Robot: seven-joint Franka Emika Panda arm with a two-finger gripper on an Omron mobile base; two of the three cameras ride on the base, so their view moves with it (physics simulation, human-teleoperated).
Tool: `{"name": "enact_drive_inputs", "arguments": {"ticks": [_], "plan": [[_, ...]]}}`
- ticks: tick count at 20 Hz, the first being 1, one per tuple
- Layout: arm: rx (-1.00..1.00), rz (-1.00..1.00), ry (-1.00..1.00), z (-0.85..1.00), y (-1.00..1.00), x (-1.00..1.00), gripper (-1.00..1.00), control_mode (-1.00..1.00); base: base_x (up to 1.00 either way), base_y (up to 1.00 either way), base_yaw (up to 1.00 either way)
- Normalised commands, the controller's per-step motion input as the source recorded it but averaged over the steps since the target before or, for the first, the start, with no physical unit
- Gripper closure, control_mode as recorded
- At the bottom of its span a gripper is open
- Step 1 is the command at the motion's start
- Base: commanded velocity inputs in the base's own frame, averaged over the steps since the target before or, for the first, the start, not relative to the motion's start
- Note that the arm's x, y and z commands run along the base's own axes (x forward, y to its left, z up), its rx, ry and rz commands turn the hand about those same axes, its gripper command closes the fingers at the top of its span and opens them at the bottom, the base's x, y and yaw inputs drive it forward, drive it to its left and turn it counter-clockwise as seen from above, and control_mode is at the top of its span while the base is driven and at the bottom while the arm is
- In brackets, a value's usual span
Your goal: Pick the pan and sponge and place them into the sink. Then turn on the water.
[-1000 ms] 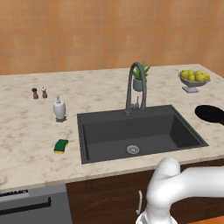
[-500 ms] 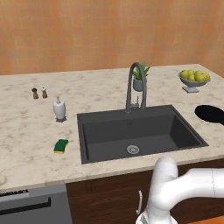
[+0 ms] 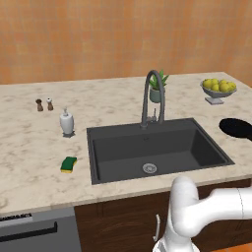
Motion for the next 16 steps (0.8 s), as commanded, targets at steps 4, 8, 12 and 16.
{"name": "enact_drive_inputs", "arguments": {"ticks": [4,8,12,16], "plan": [[0.00,0.01,0.00,-0.36,-0.18,0.17,-1.00,-1.00,0.00,0.00,0.00],[0.00,0.01,0.00,-0.42,-0.06,0.11,-1.00,-1.00,0.00,0.00,0.00],[0.00,0.00,0.00,-0.65,0.04,0.01,1.00,-1.00,0.00,0.00,0.00],[0.00,0.00,0.02,-0.85,0.17,0.00,1.00,-1.00,0.00,0.00,0.00]]}}
